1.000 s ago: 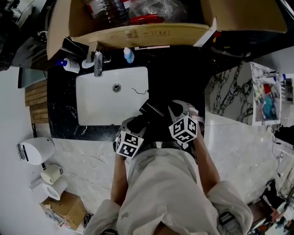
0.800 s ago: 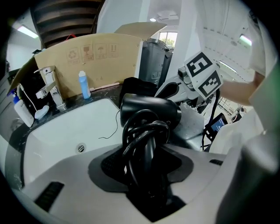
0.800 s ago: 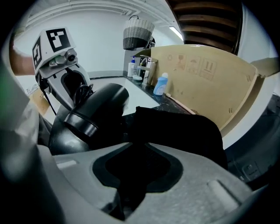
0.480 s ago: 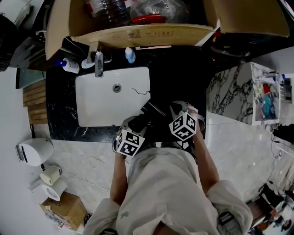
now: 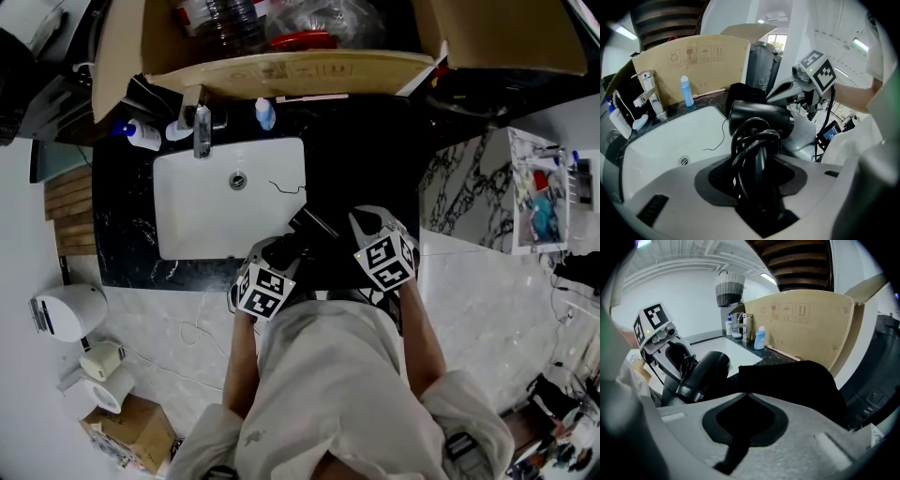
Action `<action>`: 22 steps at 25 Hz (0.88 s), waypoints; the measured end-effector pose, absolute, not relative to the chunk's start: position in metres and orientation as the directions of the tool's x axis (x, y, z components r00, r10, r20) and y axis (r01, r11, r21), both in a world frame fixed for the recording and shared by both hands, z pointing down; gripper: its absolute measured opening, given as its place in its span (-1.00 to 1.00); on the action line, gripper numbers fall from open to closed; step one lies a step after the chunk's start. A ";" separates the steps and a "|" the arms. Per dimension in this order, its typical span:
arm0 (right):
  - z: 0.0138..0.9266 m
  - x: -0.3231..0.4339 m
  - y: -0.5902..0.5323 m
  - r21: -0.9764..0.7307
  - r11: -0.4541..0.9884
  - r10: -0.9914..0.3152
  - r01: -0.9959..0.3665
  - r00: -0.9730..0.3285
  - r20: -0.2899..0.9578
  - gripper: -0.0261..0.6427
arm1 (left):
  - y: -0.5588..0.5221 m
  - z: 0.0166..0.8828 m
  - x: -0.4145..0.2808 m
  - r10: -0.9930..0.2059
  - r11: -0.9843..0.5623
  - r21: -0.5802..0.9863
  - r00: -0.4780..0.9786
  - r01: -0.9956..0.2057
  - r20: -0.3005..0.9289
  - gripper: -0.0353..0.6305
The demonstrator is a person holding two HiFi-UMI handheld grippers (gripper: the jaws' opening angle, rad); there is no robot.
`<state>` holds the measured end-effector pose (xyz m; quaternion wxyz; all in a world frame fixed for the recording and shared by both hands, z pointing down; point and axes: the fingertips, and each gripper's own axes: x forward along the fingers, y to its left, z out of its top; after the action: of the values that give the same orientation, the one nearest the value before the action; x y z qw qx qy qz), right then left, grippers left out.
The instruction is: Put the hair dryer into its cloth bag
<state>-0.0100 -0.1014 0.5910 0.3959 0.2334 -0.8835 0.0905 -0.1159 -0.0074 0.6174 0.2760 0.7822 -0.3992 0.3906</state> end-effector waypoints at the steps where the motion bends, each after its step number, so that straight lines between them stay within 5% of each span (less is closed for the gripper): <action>1: 0.587 -0.010 -0.102 0.023 0.873 -0.345 -0.487 -0.582 0.736 -0.91 | -0.007 0.617 -0.115 -0.409 -0.529 0.122 0.379 -0.840 0.830 -0.29; 22: 0.540 -0.014 -0.115 0.032 0.849 -0.416 -0.527 -0.630 0.656 -0.91 | -0.017 0.617 -0.085 -0.368 -0.593 0.166 0.449 -0.788 0.814 -0.29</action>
<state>-0.0135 -0.1153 0.5404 0.3414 0.2621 -0.8990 0.0815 -0.0845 -0.0171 0.6173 0.2739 0.8058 -0.3587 0.3834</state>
